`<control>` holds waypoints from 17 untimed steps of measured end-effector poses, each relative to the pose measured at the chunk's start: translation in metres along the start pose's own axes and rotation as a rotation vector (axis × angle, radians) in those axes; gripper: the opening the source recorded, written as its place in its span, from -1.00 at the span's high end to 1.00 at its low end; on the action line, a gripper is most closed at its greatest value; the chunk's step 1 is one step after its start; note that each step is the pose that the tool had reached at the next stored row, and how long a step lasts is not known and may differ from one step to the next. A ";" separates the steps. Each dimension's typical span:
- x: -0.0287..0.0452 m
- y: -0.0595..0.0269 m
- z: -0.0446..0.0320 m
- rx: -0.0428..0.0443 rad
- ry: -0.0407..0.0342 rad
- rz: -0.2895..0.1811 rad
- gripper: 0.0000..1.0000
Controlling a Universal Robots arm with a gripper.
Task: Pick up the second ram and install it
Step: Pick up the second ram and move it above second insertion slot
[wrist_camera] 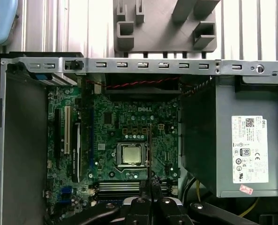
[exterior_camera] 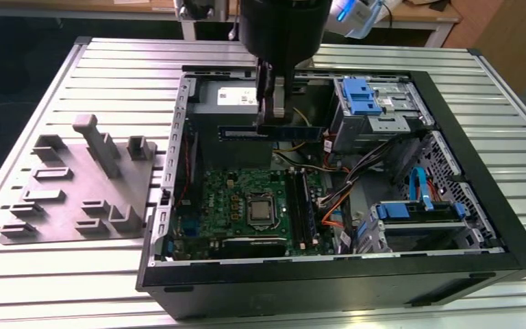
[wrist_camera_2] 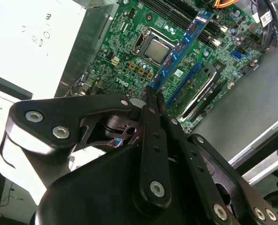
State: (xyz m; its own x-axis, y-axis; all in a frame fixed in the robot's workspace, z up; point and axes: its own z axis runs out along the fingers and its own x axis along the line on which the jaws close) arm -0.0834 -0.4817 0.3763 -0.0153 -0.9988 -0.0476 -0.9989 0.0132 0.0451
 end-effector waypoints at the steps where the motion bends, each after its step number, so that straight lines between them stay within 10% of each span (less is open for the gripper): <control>1: 0.0001 -0.0001 0.0018 -0.0002 0.0001 -0.001 0.76; 17: 0.0015 -0.0017 0.0308 -0.0078 0.0012 -0.023 0.76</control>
State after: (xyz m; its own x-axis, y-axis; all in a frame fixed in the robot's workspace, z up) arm -0.0832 -0.4817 0.3454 0.0080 -0.9988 -0.0475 -0.9986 -0.0105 0.0518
